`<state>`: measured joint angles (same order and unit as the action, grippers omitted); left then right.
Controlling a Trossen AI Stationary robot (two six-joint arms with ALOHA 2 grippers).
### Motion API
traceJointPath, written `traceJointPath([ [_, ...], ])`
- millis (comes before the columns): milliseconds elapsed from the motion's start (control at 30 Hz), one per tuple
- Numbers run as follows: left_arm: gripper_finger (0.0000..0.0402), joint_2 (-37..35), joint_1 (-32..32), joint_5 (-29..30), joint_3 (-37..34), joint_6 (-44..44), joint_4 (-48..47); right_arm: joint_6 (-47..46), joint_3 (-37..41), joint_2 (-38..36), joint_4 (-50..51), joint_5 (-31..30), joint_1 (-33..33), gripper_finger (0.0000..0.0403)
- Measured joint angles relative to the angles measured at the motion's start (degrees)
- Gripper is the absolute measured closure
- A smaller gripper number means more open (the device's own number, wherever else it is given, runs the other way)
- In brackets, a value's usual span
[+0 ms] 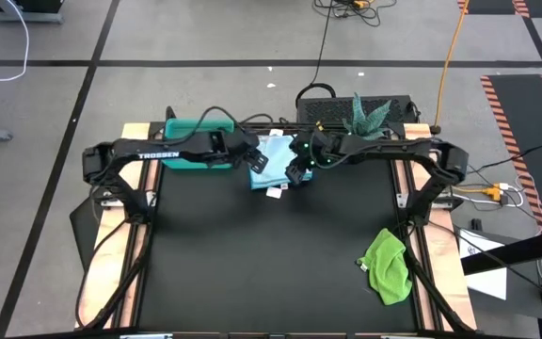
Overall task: Fold microfiber towels
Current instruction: Stack the folded light blue microfiber towel on top of the folded blue microfiber towel
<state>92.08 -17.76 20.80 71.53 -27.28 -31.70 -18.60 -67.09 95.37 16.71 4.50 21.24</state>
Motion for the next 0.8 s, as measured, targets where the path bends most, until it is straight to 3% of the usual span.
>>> traceJointPath([
  [433, 0.0183, 7.8, -4.9, -5.3, 0.0, 0.0, 0.5, 2.2, 0.0, 5.5, 2.0, -0.2, 3.5, 0.0317],
  [667, 0.0183, 12.5, -5.5, -9.0, 0.0, -0.4, 4.0, 4.3, 0.0, 5.4, 1.6, 0.1, 3.8, 0.0396],
  [800, 0.0183, 13.0, -5.8, -6.6, 0.0, -0.5, 5.4, 4.3, 0.0, 5.4, 1.5, 0.1, 3.9, 0.0391],
])
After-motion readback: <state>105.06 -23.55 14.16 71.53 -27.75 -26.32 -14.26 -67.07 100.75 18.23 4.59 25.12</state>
